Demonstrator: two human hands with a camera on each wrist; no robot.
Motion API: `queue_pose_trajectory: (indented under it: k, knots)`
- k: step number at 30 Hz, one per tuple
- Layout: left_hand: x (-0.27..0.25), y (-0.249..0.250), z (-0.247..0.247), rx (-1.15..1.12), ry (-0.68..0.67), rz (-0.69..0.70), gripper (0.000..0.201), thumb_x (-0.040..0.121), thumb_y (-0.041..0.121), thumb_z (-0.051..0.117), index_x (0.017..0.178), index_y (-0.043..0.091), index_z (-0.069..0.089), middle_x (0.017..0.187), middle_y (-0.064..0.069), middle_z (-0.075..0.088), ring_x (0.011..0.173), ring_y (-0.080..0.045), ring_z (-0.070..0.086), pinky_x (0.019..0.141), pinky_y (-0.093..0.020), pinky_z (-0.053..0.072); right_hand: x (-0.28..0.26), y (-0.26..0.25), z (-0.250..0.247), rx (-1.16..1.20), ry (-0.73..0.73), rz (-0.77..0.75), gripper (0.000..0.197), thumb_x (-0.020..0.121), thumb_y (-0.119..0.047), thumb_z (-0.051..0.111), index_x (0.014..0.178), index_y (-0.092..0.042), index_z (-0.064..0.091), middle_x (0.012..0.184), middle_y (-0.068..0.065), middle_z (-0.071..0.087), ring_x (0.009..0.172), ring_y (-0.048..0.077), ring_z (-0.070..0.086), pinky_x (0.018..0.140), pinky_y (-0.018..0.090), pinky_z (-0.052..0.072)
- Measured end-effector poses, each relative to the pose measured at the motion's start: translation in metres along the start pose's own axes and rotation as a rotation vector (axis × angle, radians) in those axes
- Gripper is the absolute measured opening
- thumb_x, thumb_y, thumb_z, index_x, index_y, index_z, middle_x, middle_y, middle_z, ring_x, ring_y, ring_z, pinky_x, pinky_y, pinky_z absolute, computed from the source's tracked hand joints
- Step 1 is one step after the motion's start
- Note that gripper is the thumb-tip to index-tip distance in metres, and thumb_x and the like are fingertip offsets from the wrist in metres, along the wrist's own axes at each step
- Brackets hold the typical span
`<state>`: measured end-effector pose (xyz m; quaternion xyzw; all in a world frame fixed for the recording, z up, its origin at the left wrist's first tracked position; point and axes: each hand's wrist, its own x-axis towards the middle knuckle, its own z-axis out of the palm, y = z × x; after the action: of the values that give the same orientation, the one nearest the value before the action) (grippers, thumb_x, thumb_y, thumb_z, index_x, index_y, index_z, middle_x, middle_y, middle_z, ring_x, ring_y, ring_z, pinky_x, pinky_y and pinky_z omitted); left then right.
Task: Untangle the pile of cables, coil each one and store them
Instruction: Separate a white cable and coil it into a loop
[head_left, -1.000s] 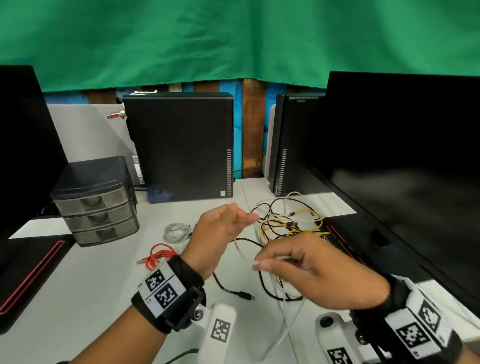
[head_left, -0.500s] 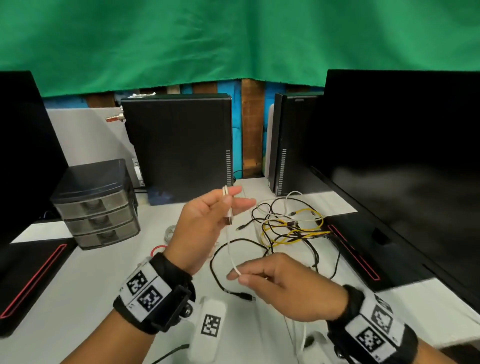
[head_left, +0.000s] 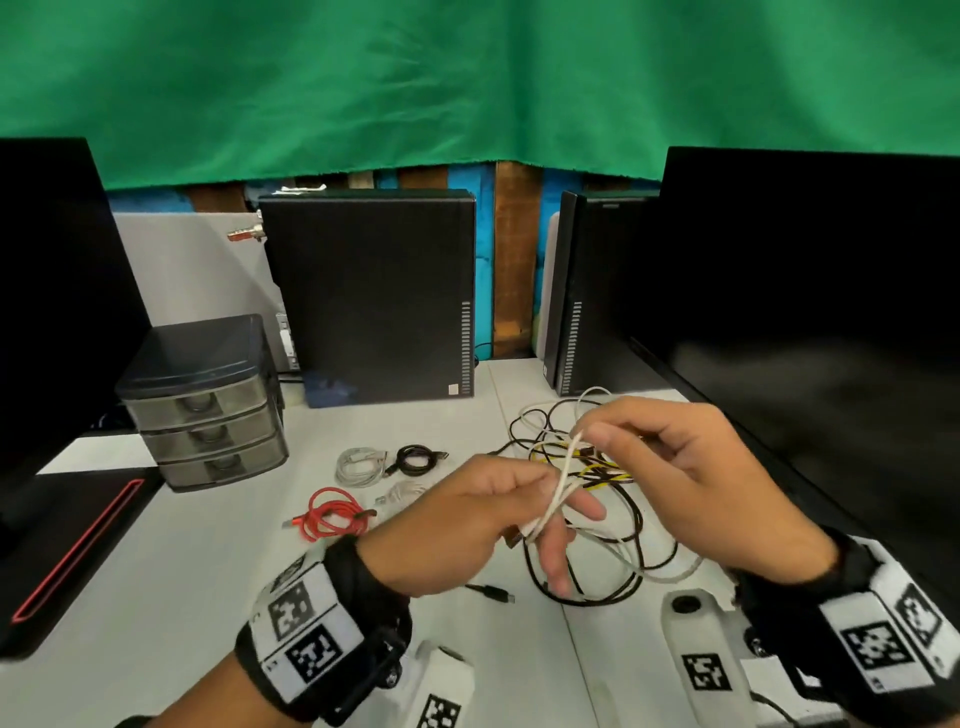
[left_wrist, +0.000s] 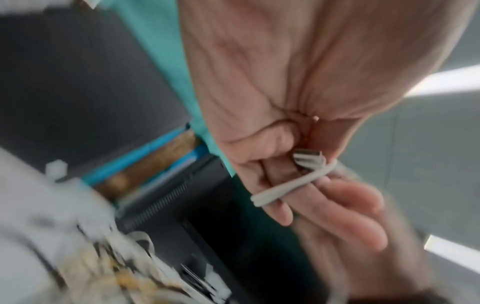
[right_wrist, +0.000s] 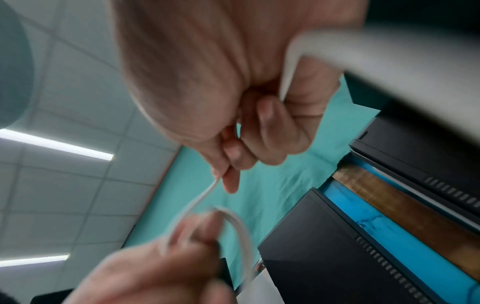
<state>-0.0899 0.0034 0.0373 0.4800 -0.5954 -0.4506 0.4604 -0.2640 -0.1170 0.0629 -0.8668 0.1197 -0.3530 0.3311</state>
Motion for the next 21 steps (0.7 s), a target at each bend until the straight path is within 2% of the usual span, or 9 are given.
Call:
queue_pose_trajectory:
  k: [3,5,7,10,13,15,17,19,21]
  knots:
    - [-0.006,0.017,-0.003,-0.455,0.076,0.122,0.036,0.098,0.026,0.046,0.107,0.004,0.074,0.055,0.003,0.051,0.052,-0.014,0.058,0.094,-0.033,0.052,0.005,0.016,-0.002,-0.04,0.087,0.032,0.022,0.097,-0.029,0.057,0.105,-0.024,0.077,0.095,-0.016,0.074,0.092,0.01,0.069,0.078,0.022,0.053]
    - [-0.01,0.028,-0.008,-0.593,0.083,0.239,0.034,0.096,0.029,0.054,0.111,0.003,0.073,0.057,0.004,0.051,0.053,-0.012,0.058,0.094,-0.032,0.053,0.005,0.026,0.005,-0.047,0.0,0.111,0.023,0.1,-0.026,0.056,0.112,-0.023,0.076,0.083,-0.029,0.07,0.082,-0.005,0.065,0.07,0.012,0.047]
    - [-0.011,0.034,-0.011,-0.679,0.203,0.306,0.036,0.096,0.024,0.051,0.114,0.0,0.071,0.061,0.002,0.055,0.063,-0.014,0.065,0.097,-0.033,0.054,0.0,0.027,0.023,-0.042,-0.171,0.19,0.025,0.102,-0.027,0.055,0.115,-0.022,0.075,0.077,-0.036,0.065,0.077,-0.012,0.062,0.07,0.007,0.045]
    - [-0.003,0.028,-0.022,-0.578,0.493,0.293,0.033,0.093,0.021,0.046,0.106,0.004,0.07,0.08,-0.003,0.07,0.093,-0.02,0.073,0.1,-0.037,0.053,-0.013,0.015,0.051,-0.109,-0.414,0.113,0.03,0.104,-0.038,0.052,0.117,-0.022,0.073,0.106,-0.025,0.073,0.1,-0.005,0.066,0.091,0.024,0.052]
    - [0.003,0.004,-0.034,-0.051,0.621,0.167,0.037,0.103,0.023,0.044,0.085,0.02,0.077,0.114,0.004,0.074,0.118,-0.018,0.064,0.105,-0.042,0.042,-0.019,-0.002,0.058,-0.143,-0.485,-0.018,0.034,0.105,-0.036,0.049,0.1,-0.009,0.068,0.075,-0.018,0.067,0.074,0.007,0.062,0.077,0.035,0.052]
    - [0.004,-0.009,-0.037,0.171,0.575,0.085,0.04,0.106,0.019,0.041,0.083,0.015,0.074,0.105,0.001,0.076,0.113,-0.011,0.065,0.101,-0.037,0.041,-0.018,-0.011,0.05,-0.14,-0.435,-0.069,0.035,0.106,-0.033,0.049,0.082,-0.01,0.06,0.062,-0.001,0.051,0.061,0.017,0.048,0.064,0.036,0.045]
    - [0.003,-0.012,-0.038,0.199,0.486,0.053,0.037,0.106,0.016,0.041,0.092,0.002,0.072,0.088,0.001,0.076,0.101,-0.006,0.068,0.097,-0.032,0.043,-0.014,-0.011,0.036,-0.11,-0.356,-0.048,0.033,0.105,-0.031,0.052,0.076,-0.016,0.057,0.06,0.002,0.045,0.056,0.015,0.042,0.057,0.028,0.038]
    - [0.001,-0.009,-0.037,0.204,0.336,0.01,0.039,0.106,0.018,0.039,0.102,-0.004,0.071,0.079,0.005,0.075,0.096,-0.001,0.067,0.099,-0.034,0.045,-0.01,-0.009,0.021,-0.092,-0.259,-0.028,0.026,0.103,-0.034,0.054,0.082,-0.024,0.066,0.062,0.0,0.051,0.057,0.012,0.045,0.056,0.025,0.038]
    - [-0.002,-0.004,-0.033,0.212,0.094,-0.021,0.046,0.108,0.022,0.036,0.102,-0.008,0.07,0.082,0.004,0.076,0.103,0.0,0.065,0.107,-0.042,0.041,-0.006,-0.005,0.013,-0.046,-0.157,-0.031,0.022,0.1,-0.038,0.056,0.09,-0.027,0.072,0.069,-0.002,0.063,0.063,0.014,0.057,0.06,0.032,0.048]
